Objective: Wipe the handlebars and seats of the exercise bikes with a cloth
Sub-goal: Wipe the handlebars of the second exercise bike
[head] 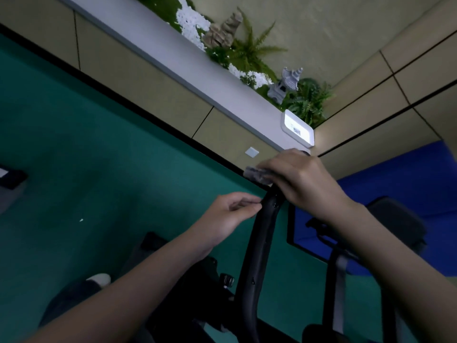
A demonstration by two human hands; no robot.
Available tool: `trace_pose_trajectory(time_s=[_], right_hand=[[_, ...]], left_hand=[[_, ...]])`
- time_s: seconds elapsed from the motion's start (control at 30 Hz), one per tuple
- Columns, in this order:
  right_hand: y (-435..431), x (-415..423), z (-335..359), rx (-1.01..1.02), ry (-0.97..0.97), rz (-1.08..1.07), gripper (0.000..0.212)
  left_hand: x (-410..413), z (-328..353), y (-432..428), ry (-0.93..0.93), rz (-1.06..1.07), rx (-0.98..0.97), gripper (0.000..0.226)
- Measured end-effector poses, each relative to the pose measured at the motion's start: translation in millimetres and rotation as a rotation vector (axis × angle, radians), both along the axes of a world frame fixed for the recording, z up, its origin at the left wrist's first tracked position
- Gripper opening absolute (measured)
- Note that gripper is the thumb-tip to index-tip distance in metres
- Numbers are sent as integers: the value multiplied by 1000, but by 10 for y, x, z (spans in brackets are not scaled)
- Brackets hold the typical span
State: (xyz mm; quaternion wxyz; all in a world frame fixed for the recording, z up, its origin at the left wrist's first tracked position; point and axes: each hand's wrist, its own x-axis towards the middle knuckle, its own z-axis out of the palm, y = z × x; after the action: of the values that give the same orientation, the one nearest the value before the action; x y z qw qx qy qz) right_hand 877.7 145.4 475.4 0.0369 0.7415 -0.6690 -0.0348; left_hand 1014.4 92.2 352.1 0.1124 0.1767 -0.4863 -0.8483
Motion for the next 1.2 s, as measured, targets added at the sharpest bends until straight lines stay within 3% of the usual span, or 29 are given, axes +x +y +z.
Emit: trace_pose_trajectory(time_s=[0.07, 0.23, 0.37, 0.53, 0.67, 0.73, 0.87, 0.97, 1.1, 1.2], right_hand=[[16, 34, -15, 73, -23, 49, 20], [-73, -51, 71, -57, -53, -12, 30], [-9, 66, -44, 75, -83, 26, 34], [-24, -32, 11, -186, -74, -86, 24], [114, 153, -171, -128, -144, -85, 26], [165, 219, -194, -258, -266, -203, 23], [217, 242, -67, -830, -371, -559, 18], [142, 187, -28, -1111, -449, -816, 19], [40, 82, -63, -1231, -430, -1035, 20], [-9, 44, -98, -1152, -396, -1103, 20]], left_hand=[[-1, -3, 14, 9, 10, 8, 14], [2, -43, 24, 14, 8, 6, 13], [-2, -53, -10, 17, 27, 8, 12], [-8, -41, -70, 13, -20, -9, 13], [-53, -10, -137, -10, -38, -11, 11], [-75, -1, -179, -36, -51, -31, 10], [-89, 26, -263, -39, -98, -101, 12], [-131, 79, -287, -28, -128, -153, 16], [-195, 152, -269, 4, -143, -213, 27], [-217, 163, -281, -5, -166, -235, 30]])
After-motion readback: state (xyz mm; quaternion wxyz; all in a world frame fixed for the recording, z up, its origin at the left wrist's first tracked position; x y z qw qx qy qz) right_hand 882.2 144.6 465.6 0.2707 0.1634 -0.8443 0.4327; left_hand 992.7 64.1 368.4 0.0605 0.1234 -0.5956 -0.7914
